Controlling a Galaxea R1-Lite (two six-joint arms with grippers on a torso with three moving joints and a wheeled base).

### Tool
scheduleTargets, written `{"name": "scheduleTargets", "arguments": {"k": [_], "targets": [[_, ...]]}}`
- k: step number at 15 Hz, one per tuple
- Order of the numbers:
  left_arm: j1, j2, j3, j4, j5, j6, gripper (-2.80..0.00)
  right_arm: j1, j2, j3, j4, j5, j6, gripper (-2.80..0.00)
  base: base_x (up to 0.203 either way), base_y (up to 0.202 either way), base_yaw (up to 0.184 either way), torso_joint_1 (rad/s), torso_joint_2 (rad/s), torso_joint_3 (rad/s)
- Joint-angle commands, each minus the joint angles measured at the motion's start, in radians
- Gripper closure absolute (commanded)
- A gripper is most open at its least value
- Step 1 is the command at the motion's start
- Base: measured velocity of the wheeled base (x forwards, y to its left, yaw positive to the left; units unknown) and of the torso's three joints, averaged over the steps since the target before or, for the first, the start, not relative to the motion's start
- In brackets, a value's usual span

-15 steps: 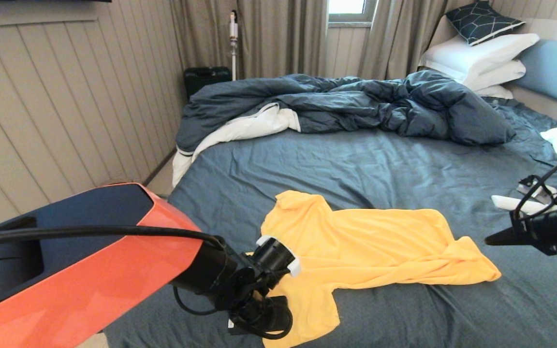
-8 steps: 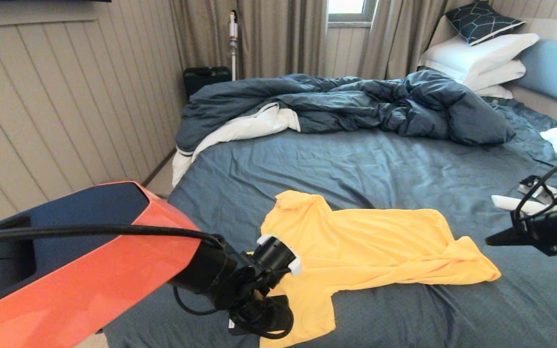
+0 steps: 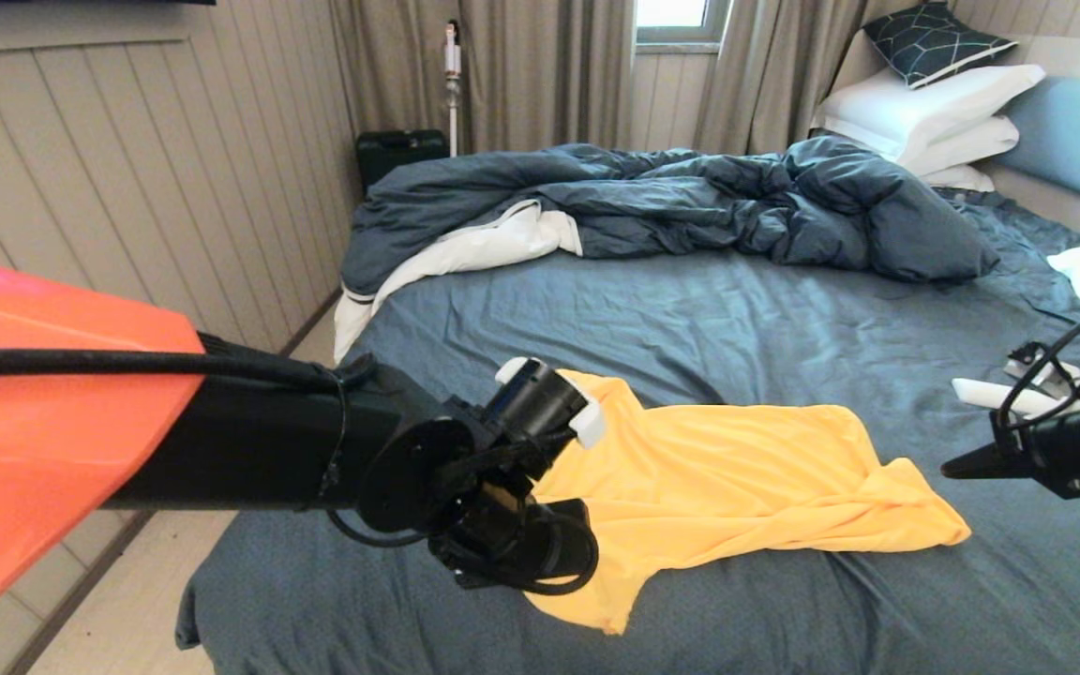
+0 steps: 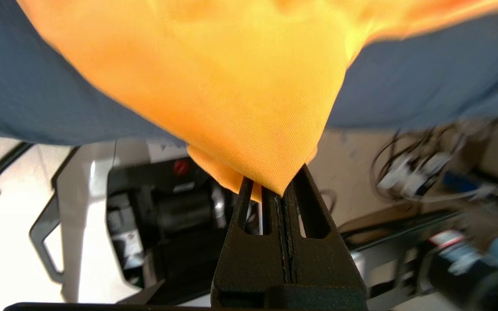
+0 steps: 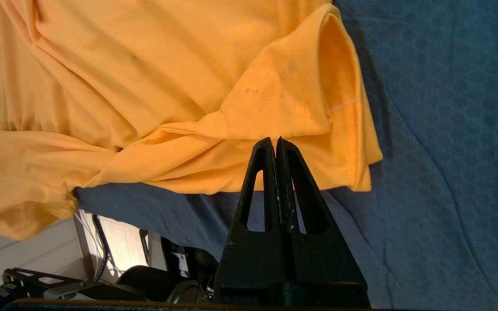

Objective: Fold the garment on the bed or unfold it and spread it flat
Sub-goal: Fold the yellow T-shirt

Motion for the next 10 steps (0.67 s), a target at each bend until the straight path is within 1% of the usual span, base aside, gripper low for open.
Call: {"name": "scheduleTargets", "arguments": {"k": [1,3,6,10], "targets": [[0.013,0.027,-0.069,0.022,-0.001,-0.004,0.0,-0.001,-0.005,0.004,0.004,0.004,-0.001,0.0,0.0,0.0,0.0,0.0,0.0,0.0],[0.036,0.08,-0.117,0.03,-0.001,-0.002,0.0,-0.004,-0.003,0.002,0.004,0.004,-0.003,0.0,0.0,0.0,0.0,0.0,0.0,0.0],[0.096,0.139,-0.186,0.033,-0.002,0.018,0.0,-0.004,0.0,0.002,0.002,0.004,-0.003,0.0,0.0,0.0,0.0,0.0,0.0,0.0],[0.195,0.256,-0.384,0.088,-0.007,0.03,0.0,-0.004,0.006,0.004,0.004,0.004,-0.001,0.0,0.0,0.0,0.0,0.0,0.0,0.0]]}}
